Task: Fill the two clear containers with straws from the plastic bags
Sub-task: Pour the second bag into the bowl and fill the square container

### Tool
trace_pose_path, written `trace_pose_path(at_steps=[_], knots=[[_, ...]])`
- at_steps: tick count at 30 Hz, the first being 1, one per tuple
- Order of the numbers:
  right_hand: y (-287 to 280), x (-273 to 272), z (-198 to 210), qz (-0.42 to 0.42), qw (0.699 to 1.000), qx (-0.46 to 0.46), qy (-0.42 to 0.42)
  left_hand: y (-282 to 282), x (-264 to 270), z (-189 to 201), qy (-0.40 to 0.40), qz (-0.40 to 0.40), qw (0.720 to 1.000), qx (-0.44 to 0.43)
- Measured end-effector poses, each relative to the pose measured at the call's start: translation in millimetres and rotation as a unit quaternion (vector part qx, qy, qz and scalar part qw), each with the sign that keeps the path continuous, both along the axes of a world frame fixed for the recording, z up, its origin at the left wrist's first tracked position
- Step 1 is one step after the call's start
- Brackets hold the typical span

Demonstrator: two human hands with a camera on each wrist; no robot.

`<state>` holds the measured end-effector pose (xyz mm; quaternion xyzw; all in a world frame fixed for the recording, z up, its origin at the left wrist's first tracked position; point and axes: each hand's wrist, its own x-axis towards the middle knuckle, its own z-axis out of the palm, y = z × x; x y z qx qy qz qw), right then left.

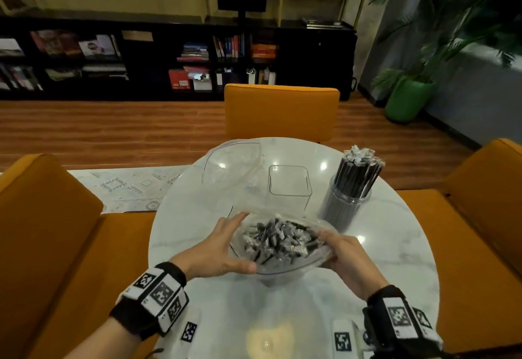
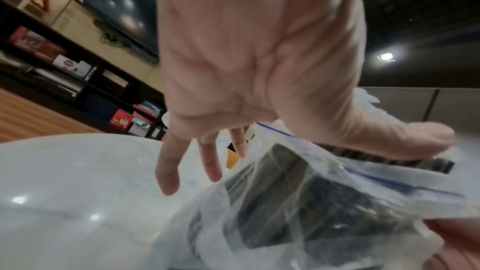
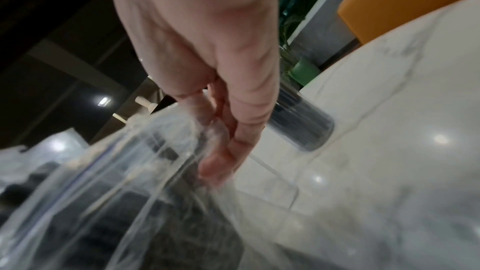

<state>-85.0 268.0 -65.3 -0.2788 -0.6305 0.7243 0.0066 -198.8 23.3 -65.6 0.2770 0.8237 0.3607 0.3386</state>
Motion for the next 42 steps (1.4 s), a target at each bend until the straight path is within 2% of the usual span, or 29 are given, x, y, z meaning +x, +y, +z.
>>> trace_pose_path(at_steps=[3,7,9,11,13,15,18,21,24,26,28,34,37,39,42], knots=[[4,-11,-2,0.012,0.998,-0.054,-0.007,10,0,-2,-0.018,0.014,0.999,0.038],[2,-9,-4,0.115,0.992,-0.026,-0.051,20,3,-18,-0.004,0.121,0.989,0.084],[2,-4,-5,0.121,0.990,-0.043,-0.050,24,8,-26,0.014,0.169,0.983,0.076],[1,-1,-3,0.102,0.993,-0.057,-0.008,26,12,-27,0.026,0.190,0.979,0.065],[3,0,-1,0.079,0.996,-0.040,0.030,25,16,-22,0.011,0.172,0.984,0.054],[5,-1,2,0.069,0.996,-0.020,0.051,20,18,-18,-0.007,0.115,0.993,0.025],[5,-5,-2,0.070,0.997,-0.018,0.027,18,18,-10,0.043,0.036,0.997,-0.049],[-4,-11,-4,0.092,0.995,-0.017,0.016,26,13,-5,0.079,0.015,0.997,-0.006],[-10,-16,-7,0.108,0.986,0.097,0.079,33,11,-8,0.055,-0.003,0.997,0.049],[-9,-18,-4,0.111,0.973,0.165,0.113,35,10,-10,0.045,0.003,0.997,0.062],[-6,-21,-3,0.134,0.968,0.181,0.110,35,8,-13,0.031,0.014,0.997,0.065],[9,-26,-6,0.214,0.975,0.026,0.056,37,7,-15,0.029,0.030,0.994,0.105],[20,-26,-14,0.161,0.986,-0.022,0.027,35,8,-11,-0.030,0.075,0.983,0.164],[19,-28,-17,0.119,0.993,0.007,0.006,31,8,-14,-0.052,0.081,0.980,0.176],[14,-34,-15,0.103,0.990,0.095,0.006,29,9,-17,-0.059,0.082,0.979,0.176]])
